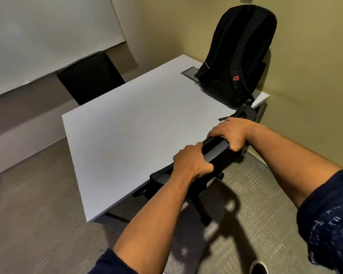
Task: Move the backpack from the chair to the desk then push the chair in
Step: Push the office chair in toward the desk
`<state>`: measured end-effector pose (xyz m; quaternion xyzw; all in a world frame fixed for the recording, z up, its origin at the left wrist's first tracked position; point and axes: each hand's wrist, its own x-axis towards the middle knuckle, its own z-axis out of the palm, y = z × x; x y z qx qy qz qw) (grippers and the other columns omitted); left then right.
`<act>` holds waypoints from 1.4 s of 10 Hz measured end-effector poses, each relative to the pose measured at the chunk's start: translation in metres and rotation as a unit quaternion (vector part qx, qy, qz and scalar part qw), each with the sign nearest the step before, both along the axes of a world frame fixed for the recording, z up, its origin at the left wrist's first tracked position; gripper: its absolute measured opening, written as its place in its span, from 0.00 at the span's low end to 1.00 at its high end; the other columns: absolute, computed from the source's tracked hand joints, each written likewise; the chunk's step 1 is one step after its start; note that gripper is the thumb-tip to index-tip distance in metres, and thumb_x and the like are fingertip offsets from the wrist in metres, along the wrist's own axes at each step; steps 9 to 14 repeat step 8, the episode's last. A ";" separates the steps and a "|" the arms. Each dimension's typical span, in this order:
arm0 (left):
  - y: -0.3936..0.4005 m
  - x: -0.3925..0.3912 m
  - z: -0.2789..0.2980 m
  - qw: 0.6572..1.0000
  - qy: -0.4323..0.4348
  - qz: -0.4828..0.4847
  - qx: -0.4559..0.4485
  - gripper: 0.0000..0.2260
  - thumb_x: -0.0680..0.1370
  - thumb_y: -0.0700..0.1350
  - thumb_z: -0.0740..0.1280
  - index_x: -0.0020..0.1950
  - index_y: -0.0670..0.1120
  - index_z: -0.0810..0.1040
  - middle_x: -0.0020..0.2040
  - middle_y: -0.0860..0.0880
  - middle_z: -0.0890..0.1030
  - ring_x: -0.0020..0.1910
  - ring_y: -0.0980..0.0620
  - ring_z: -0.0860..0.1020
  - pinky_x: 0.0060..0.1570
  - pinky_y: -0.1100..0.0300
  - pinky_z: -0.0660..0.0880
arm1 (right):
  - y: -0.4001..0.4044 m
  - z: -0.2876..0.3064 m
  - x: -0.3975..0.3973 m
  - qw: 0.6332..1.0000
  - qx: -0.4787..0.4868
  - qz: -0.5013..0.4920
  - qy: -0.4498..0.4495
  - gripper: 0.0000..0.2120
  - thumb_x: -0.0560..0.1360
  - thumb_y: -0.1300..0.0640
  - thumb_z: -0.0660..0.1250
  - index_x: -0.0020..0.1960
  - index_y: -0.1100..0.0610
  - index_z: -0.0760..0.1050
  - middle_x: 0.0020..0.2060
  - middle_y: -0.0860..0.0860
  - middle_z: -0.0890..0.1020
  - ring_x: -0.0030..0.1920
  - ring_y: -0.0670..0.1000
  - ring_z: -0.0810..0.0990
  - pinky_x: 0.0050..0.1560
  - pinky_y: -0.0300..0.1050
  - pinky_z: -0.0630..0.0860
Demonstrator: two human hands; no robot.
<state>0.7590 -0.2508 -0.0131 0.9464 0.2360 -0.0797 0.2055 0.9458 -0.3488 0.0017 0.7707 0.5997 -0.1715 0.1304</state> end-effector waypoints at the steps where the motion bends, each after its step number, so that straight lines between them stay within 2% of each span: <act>1: 0.012 0.000 -0.001 1.000 -0.025 -0.011 0.009 0.24 0.66 0.48 0.70 0.62 0.51 0.74 0.47 0.49 0.79 0.42 0.44 0.76 0.40 0.55 0.71 | 0.013 -0.002 0.001 1.000 0.007 -0.001 0.003 0.37 0.61 0.48 0.64 0.71 0.41 0.70 0.62 0.45 0.81 0.62 0.53 0.79 0.66 0.57 0.71; 3: 0.038 -0.013 -0.001 0.995 -0.068 -0.046 0.059 0.25 0.67 0.49 0.71 0.64 0.54 0.75 0.47 0.49 0.80 0.41 0.46 0.75 0.41 0.55 0.71 | 0.031 -0.005 -0.011 1.000 0.030 -0.008 0.000 0.31 0.67 0.49 0.67 0.70 0.40 0.70 0.61 0.43 0.81 0.62 0.52 0.79 0.65 0.57 0.71; 5: 0.038 -0.020 -0.001 0.992 -0.068 -0.052 0.091 0.24 0.64 0.50 0.71 0.60 0.53 0.78 0.47 0.51 0.82 0.44 0.45 0.80 0.43 0.54 0.74 | 0.031 0.003 -0.024 0.999 0.009 -0.027 -0.019 0.34 0.68 0.51 0.68 0.74 0.40 0.68 0.64 0.46 0.80 0.64 0.53 0.78 0.68 0.56 0.71; 6: 0.033 -0.024 0.004 0.991 -0.060 -0.047 0.108 0.23 0.65 0.51 0.71 0.59 0.51 0.77 0.49 0.50 0.83 0.46 0.43 0.81 0.42 0.54 0.72 | 0.029 0.004 -0.029 0.998 -0.015 -0.040 -0.037 0.39 0.67 0.50 0.66 0.78 0.41 0.63 0.71 0.47 0.76 0.70 0.54 0.75 0.73 0.57 0.66; 7: 0.031 -0.029 -0.002 0.985 -0.061 -0.068 0.149 0.30 0.71 0.56 0.70 0.71 0.49 0.69 0.56 0.45 0.81 0.52 0.39 0.81 0.47 0.49 0.71 | 0.028 0.010 -0.034 0.997 -0.025 -0.056 -0.050 0.42 0.68 0.48 0.64 0.82 0.43 0.58 0.77 0.49 0.70 0.76 0.54 0.68 0.79 0.57 0.58; 8: 0.028 -0.041 0.002 0.984 -0.020 -0.087 0.156 0.39 0.77 0.63 0.66 0.82 0.47 0.55 0.67 0.39 0.75 0.59 0.35 0.77 0.58 0.42 0.71 | 0.030 0.017 -0.042 0.993 -0.060 -0.062 -0.076 0.44 0.69 0.48 0.67 0.83 0.46 0.55 0.78 0.51 0.68 0.77 0.55 0.67 0.79 0.59 0.59; 14: 0.028 -0.041 0.002 0.984 -0.020 -0.087 0.156 0.39 0.77 0.63 0.66 0.82 0.47 0.55 0.67 0.39 0.75 0.59 0.35 0.77 0.58 0.42 0.71 | 0.030 0.017 -0.042 0.993 -0.060 -0.062 -0.076 0.44 0.69 0.48 0.67 0.83 0.46 0.55 0.78 0.51 0.68 0.77 0.55 0.67 0.79 0.59 0.59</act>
